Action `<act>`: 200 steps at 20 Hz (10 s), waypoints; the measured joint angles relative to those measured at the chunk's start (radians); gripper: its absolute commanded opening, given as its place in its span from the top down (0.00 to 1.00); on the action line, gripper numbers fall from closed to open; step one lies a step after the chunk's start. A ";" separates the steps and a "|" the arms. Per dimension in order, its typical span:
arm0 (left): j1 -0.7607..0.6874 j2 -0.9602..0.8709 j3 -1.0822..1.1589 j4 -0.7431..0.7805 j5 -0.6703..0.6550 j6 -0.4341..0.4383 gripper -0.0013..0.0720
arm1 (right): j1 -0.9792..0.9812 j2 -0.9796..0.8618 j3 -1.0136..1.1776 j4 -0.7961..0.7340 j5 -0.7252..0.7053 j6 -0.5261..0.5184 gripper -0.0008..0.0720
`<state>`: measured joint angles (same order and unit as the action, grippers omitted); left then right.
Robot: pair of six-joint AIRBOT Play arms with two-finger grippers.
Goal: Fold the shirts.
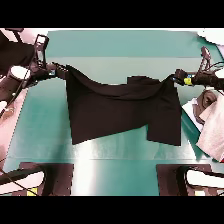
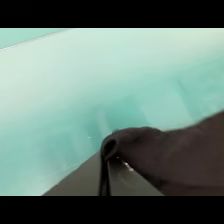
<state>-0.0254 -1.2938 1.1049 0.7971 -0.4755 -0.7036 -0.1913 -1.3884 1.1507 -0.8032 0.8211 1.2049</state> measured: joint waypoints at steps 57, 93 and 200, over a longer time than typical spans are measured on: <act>0.171 0.394 -0.814 -0.024 -0.548 -0.592 0.95 | -0.289 0.111 0.287 -0.087 0.575 0.018 0.13; 0.170 0.396 -0.574 0.480 -0.610 -0.624 0.95 | -0.289 0.043 -0.388 -0.063 0.478 -0.044 0.14; 0.082 -0.186 0.135 -0.178 0.175 0.079 0.95 | -0.075 -0.333 0.420 0.382 -0.132 -0.457 0.96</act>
<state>0.0566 -1.4796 1.2400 0.6189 -0.3000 -0.6250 -0.2665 -1.7210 1.5711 -0.4213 0.6895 0.7475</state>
